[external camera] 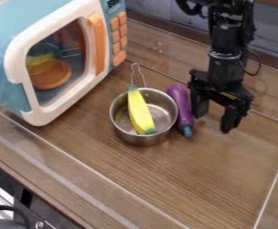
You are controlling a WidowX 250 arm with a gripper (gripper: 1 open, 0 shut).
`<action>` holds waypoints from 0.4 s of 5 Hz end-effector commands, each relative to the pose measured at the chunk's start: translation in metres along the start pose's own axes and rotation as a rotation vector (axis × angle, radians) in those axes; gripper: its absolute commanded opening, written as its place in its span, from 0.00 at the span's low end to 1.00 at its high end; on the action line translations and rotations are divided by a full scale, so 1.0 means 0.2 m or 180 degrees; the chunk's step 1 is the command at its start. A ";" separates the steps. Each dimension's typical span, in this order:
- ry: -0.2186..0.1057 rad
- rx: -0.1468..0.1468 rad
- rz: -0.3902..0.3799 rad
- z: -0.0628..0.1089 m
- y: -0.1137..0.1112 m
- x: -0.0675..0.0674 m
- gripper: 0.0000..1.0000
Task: Put the eggplant in the silver pot
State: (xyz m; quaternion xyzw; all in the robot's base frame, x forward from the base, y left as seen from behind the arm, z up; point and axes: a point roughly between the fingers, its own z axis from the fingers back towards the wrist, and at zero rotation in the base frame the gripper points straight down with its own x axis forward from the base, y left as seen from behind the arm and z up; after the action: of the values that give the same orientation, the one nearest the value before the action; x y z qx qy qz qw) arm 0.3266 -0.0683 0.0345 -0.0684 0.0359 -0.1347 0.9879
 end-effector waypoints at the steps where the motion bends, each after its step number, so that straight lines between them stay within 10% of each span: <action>1: -0.0280 0.0024 -0.0088 0.13 -0.03 0.02 1.00; 2: -0.0296 0.0017 -0.0047 0.11 0.00 0.05 1.00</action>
State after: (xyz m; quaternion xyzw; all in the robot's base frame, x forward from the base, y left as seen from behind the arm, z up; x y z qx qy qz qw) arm 0.3269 -0.0691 0.0335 -0.0709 0.0280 -0.1340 0.9880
